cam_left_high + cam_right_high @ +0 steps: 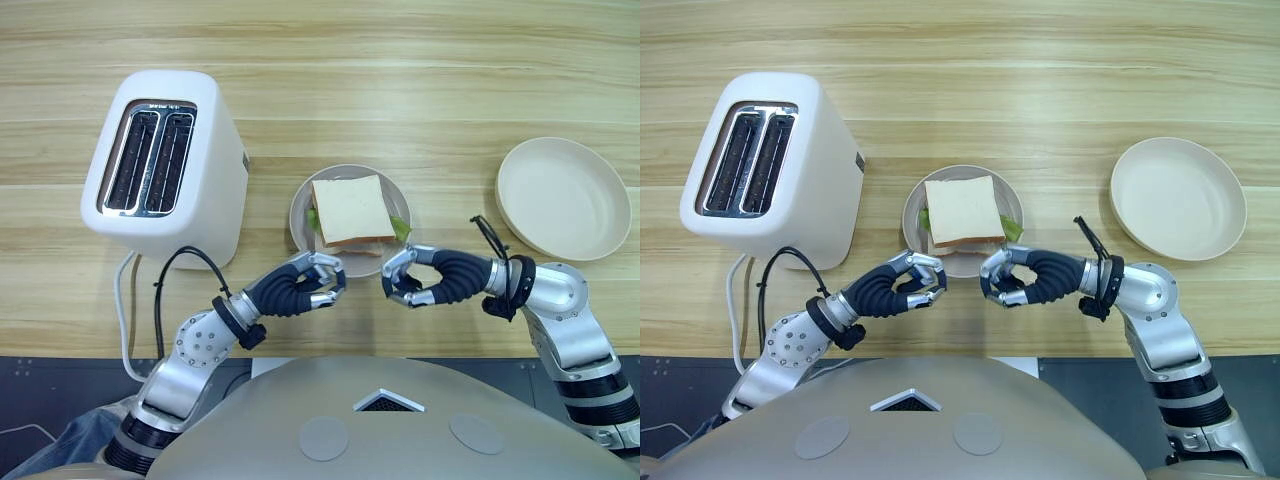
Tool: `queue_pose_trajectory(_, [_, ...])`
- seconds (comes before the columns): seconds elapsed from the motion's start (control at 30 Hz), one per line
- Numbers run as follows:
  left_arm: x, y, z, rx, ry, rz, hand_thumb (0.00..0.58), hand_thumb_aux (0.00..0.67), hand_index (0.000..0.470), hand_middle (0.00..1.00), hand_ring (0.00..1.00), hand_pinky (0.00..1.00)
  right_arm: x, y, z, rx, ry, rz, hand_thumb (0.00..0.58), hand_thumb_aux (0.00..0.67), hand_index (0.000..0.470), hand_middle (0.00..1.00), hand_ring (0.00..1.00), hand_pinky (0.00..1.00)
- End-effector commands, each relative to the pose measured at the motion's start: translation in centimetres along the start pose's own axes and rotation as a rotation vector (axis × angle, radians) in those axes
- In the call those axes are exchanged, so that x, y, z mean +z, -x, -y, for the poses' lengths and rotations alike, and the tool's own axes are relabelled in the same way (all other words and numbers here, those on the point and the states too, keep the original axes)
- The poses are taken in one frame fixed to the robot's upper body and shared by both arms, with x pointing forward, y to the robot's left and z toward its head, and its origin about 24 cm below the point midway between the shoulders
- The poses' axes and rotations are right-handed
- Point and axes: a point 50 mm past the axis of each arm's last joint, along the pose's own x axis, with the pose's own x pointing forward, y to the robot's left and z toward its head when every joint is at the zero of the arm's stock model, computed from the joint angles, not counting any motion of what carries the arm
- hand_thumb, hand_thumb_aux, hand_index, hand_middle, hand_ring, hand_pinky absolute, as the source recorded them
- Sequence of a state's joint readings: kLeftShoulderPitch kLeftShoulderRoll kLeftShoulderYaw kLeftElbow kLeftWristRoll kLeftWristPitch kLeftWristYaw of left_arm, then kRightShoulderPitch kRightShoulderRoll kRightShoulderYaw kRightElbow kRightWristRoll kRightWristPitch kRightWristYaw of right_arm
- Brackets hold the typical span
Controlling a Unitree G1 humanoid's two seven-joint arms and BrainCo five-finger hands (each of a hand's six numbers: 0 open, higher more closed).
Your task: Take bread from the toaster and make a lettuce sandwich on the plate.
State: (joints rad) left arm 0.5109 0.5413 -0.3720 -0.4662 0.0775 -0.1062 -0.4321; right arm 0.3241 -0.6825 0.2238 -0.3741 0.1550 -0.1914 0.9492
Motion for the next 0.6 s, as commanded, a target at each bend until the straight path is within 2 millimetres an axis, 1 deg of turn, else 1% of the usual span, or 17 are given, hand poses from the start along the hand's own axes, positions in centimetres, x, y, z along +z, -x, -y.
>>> queue_pose_trajectory(0.03, [-2.3,-0.4,0.0,-0.024,-0.042,-0.136,0.58,0.67,0.47,1.0,1.0,1.0,-2.4,-1.0,-0.5,0.03,0.113,-0.172,0.58,0.67,0.47,1.0,1.0,1.0])
queue_pose_trajectory(0.07, [-2.6,-0.8,0.1,-0.021,-0.048,-0.146,0.58,0.67,0.47,1.0,1.0,1.0,-2.9,-1.3,-0.8,0.039,0.141,-0.205,0.58,0.67,0.47,0.99,0.99,0.99])
queue_pose_trajectory(0.1, [-2.8,-1.2,0.3,-0.029,-0.048,-0.153,0.58,0.67,0.47,1.0,1.0,1.0,-3.2,-1.6,-1.1,0.058,0.172,-0.235,0.58,0.67,0.47,0.89,0.89,0.89])
queue_pose_trajectory(0.13, [-3.0,-1.7,0.5,-0.039,-0.046,-0.158,0.58,0.67,0.47,1.0,1.0,1.0,-3.4,-1.8,-1.6,0.088,0.183,-0.251,0.58,0.67,0.47,0.86,0.86,0.86])
queue_pose_trajectory(0.2, [-3.4,-2.3,1.1,-0.065,-0.038,-0.168,0.58,0.67,0.47,1.0,1.0,1.0,-3.7,-2.0,-2.3,0.136,0.196,-0.274,0.58,0.67,0.47,0.85,0.85,0.85])
queue_pose_trajectory(0.27, [-3.7,-2.8,1.7,-0.093,-0.024,-0.177,0.58,0.67,0.47,1.0,1.0,1.0,-4.0,-2.2,-2.1,0.137,0.219,-0.303,0.58,0.67,0.47,0.8,0.8,0.8])
queue_pose_trajectory(0.3, [-3.8,-3.0,1.8,-0.098,-0.023,-0.179,0.58,0.67,0.47,1.0,1.0,1.0,-4.3,-2.3,-1.8,0.129,0.234,-0.319,0.58,0.67,0.47,0.73,0.73,0.73])
queue_pose_trajectory(0.33, [-3.9,-3.2,1.8,-0.099,-0.024,-0.18,0.58,0.67,0.47,1.0,1.0,1.0,-4.5,-2.4,-1.4,0.112,0.253,-0.338,0.58,0.67,0.47,0.7,0.7,0.7])
queue_pose_trajectory(0.37, [-3.8,-3.4,1.5,-0.089,-0.028,-0.177,0.58,0.67,0.47,1.0,1.0,1.0,-4.8,-2.6,-0.9,0.081,0.267,-0.356,0.58,0.67,0.47,0.46,0.46,0.46])
queue_pose_trajectory(0.4, [-3.8,-3.7,1.1,-0.072,-0.036,-0.174,0.58,0.67,0.47,1.0,1.0,1.0,-5.1,-2.8,-0.1,0.032,0.292,-0.384,0.58,0.67,0.47,0.32,0.32,0.32])
queue_pose_trajectory(0.43, [-3.8,-4.0,0.6,-0.048,-0.044,-0.172,0.58,0.67,0.47,1.0,1.0,1.0,-5.3,-3.0,0.7,-0.016,0.306,-0.404,0.58,0.67,0.47,0.15,0.15,0.15])
queue_pose_trajectory(0.47, [-3.9,-4.3,-0.1,-0.019,-0.053,-0.172,0.58,0.67,0.47,1.0,1.0,1.0,-5.5,-3.2,1.6,-0.069,0.316,-0.417,0.58,0.67,0.47,0.09,0.09,0.09])
queue_pose_trajectory(0.5, [-3.9,-4.6,-0.7,0.009,-0.064,-0.175,0.58,0.67,0.47,1.0,1.0,1.0,-5.7,-3.4,2.3,-0.107,0.322,-0.427,0.58,0.67,0.47,0.07,0.07,0.07])
queue_pose_trajectory(0.53, [-4.0,-5.0,-1.5,0.045,-0.08,-0.182,0.58,0.67,0.47,1.0,1.0,1.0,-5.8,-3.6,3.2,-0.153,0.322,-0.432,0.58,0.67,0.47,0.02,0.02,0.02])
queue_pose_trajectory(0.6, [-4.0,-5.8,-3.0,0.114,-0.116,-0.192,0.58,0.67,0.47,1.0,1.0,1.0,-6.0,-4.0,4.5,-0.22,0.324,-0.435,0.58,0.67,0.47,0.0,0.0,0.0])
